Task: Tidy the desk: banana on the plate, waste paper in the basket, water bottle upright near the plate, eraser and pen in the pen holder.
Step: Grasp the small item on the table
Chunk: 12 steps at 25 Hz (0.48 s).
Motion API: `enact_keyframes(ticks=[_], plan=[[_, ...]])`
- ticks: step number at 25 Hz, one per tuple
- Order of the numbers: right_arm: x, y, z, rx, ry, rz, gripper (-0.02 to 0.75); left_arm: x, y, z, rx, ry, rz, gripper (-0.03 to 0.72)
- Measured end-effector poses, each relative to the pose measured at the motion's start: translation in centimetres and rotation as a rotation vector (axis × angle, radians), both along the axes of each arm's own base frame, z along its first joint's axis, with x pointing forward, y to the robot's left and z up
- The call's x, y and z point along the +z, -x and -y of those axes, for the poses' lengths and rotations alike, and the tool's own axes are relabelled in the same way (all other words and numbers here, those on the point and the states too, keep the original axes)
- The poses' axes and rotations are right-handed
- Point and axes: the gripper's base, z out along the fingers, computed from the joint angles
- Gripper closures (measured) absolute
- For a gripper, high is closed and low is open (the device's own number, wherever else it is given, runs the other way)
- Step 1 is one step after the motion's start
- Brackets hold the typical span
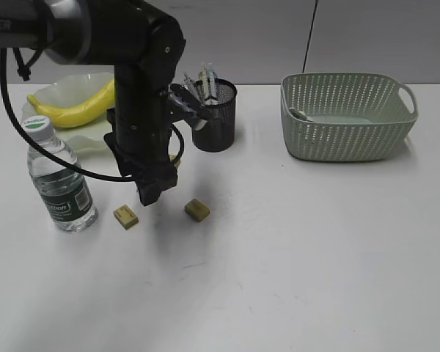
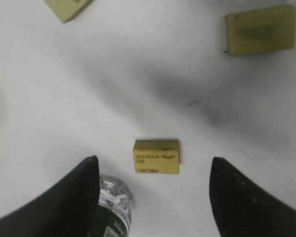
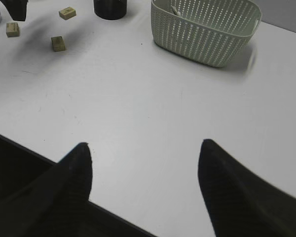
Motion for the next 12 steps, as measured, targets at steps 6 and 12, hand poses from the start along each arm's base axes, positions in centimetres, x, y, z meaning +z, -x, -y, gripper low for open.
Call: enact_keyframes(ticks=[6,12], plan=[[0.0,0.1,0.0,0.0,-0.002,0.004,0.205,-0.1,-0.4,-0.7,0.005,0.029,-0.028,0.167],[0.0,0.1,0.0,0.0,-0.002,0.005,0.205,-0.1,-0.8,-1.4,0.041,0.059,-0.049,0.17]])
